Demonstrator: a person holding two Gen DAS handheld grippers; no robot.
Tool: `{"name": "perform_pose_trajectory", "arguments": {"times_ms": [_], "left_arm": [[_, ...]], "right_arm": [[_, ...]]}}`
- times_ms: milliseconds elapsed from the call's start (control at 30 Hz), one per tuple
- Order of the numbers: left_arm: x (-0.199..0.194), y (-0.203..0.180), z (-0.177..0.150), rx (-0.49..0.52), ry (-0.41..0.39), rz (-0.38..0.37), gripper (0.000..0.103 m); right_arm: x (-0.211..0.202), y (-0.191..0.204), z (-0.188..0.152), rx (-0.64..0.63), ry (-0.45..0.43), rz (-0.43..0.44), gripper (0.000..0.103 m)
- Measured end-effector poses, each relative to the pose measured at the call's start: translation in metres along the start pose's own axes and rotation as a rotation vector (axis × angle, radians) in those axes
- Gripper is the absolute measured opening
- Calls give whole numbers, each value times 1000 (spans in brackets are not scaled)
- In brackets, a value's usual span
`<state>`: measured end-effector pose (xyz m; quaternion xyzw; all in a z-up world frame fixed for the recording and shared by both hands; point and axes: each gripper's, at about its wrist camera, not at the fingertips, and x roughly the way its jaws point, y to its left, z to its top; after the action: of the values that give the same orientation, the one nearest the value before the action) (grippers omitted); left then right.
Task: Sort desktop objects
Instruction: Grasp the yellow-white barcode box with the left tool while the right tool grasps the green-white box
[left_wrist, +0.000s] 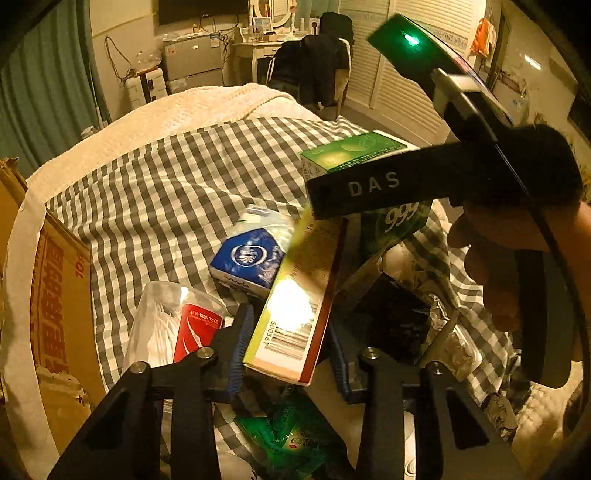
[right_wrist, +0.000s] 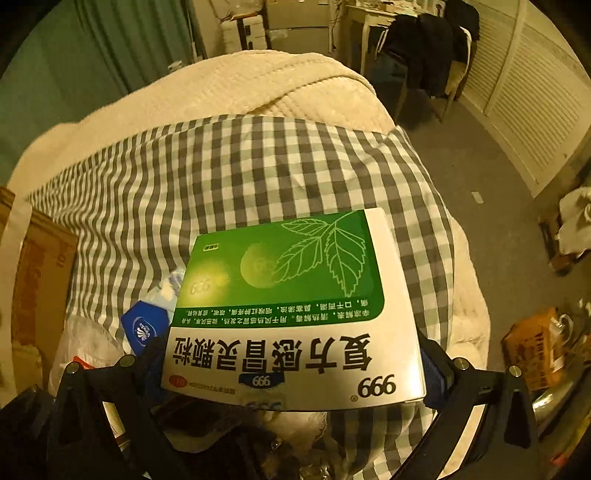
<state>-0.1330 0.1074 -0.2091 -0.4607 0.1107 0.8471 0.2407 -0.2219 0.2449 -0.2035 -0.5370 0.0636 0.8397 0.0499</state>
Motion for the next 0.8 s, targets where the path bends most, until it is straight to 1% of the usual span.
{"name": "perform_pose_trajectory", "arguments": {"times_ms": [67, 267, 433, 600, 800], "left_arm": [[-1, 0, 0, -6, -3, -3, 33], [-9, 6, 1, -41, -27, -4, 32], [-27, 8, 2, -73, -65, -14, 31], [-46, 2, 5, -71, -106, 2, 31], [-59, 2, 5, -83, -114, 15, 31]], "right_arm": [[-5, -4, -2, 5, -16, 0, 101], [-19, -13, -3, 32, -69, 12, 100], [-45, -22, -3, 67, -139, 41, 100], [-67, -26, -5, 86, -192, 52, 100], [-99, -29, -10, 105, -264, 101, 100]]}}
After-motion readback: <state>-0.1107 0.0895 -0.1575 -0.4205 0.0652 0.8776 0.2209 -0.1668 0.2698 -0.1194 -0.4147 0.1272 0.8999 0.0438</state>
